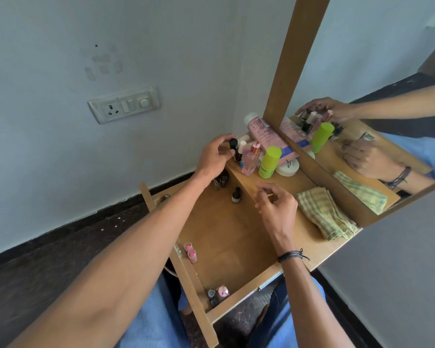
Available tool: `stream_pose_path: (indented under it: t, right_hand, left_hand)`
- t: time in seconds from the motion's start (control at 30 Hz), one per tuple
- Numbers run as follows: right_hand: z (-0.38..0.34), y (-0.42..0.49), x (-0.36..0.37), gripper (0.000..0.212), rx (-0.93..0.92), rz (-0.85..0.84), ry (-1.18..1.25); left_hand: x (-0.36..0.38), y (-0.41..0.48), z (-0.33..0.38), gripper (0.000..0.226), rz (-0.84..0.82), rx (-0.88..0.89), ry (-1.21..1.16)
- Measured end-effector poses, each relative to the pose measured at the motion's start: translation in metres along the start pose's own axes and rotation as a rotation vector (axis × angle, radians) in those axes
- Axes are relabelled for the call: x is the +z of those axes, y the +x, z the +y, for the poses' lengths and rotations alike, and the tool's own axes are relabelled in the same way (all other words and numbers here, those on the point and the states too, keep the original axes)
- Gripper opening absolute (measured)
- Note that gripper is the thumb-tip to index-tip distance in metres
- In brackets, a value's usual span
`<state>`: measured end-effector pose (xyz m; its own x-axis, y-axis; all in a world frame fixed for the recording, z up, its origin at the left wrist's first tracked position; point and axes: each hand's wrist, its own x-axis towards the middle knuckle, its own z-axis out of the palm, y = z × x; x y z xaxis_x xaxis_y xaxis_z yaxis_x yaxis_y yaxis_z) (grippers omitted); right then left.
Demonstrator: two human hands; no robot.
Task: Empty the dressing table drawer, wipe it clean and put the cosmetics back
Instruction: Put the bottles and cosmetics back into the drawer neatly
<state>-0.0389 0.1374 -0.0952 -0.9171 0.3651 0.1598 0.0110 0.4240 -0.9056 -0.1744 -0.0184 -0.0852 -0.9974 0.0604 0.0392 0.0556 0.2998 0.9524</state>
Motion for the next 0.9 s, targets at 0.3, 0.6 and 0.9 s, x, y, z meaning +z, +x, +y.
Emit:
stream_pose_path:
  t: [0.3, 0.6, 0.9]
  right_hand:
    - [0.002, 0.003, -0.001, 0.02, 0.016, -0.01, 0.016]
    - [0.001, -0.014, 0.018, 0.022, -0.223, -0.117, -0.204]
    - [0.017, -0.023, 0.08, 0.037, -0.054, -0.326, -0.297]
  left_hand:
    - [-0.01, -0.001, 0.01, 0.028, 0.042, 0.012, -0.032]
    - [-0.037, -0.07, -0.02, 0.027, 0.147, -0.068, -0.1]
    - [-0.019, -0.092, -0.06, 0.032, -0.139, -0.223, 0.101]
